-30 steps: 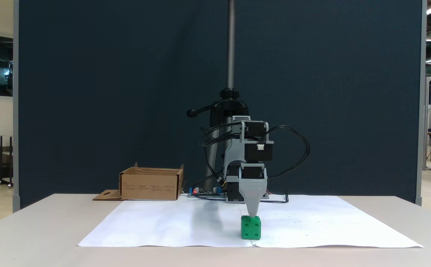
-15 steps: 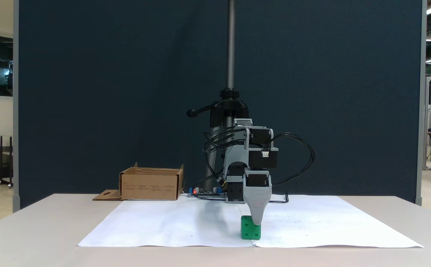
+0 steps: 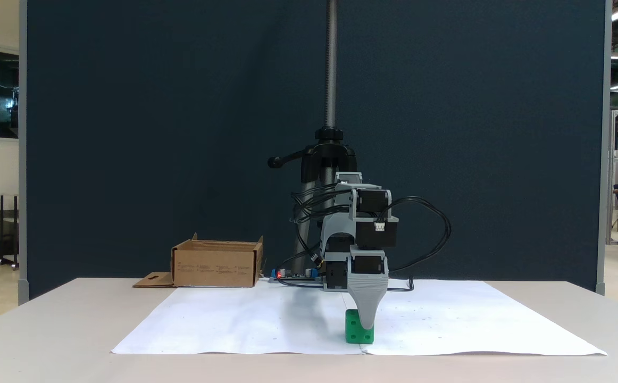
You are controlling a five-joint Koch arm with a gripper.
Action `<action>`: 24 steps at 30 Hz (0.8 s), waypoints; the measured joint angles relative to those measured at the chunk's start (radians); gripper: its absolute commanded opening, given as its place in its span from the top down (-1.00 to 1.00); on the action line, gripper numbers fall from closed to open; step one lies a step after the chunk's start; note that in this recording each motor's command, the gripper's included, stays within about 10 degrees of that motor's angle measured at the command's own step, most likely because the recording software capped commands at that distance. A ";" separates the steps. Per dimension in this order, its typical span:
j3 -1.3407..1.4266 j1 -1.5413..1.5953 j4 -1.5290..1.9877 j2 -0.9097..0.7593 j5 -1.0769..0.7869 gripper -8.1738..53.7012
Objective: Grasp a green dice and put it in the bin.
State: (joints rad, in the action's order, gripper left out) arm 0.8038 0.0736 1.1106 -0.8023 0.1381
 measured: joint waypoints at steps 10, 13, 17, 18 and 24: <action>0.000 -0.026 0.000 0.005 0.000 -0.57; 0.000 -0.029 0.000 0.014 0.000 -0.57; 0.000 -0.031 0.000 0.026 0.000 -0.57; 0.000 -0.031 0.000 0.031 0.000 -0.57; 0.000 -0.031 0.000 0.035 0.000 -0.57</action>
State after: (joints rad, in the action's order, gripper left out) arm 0.8038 0.0430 1.1106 -0.7670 0.1381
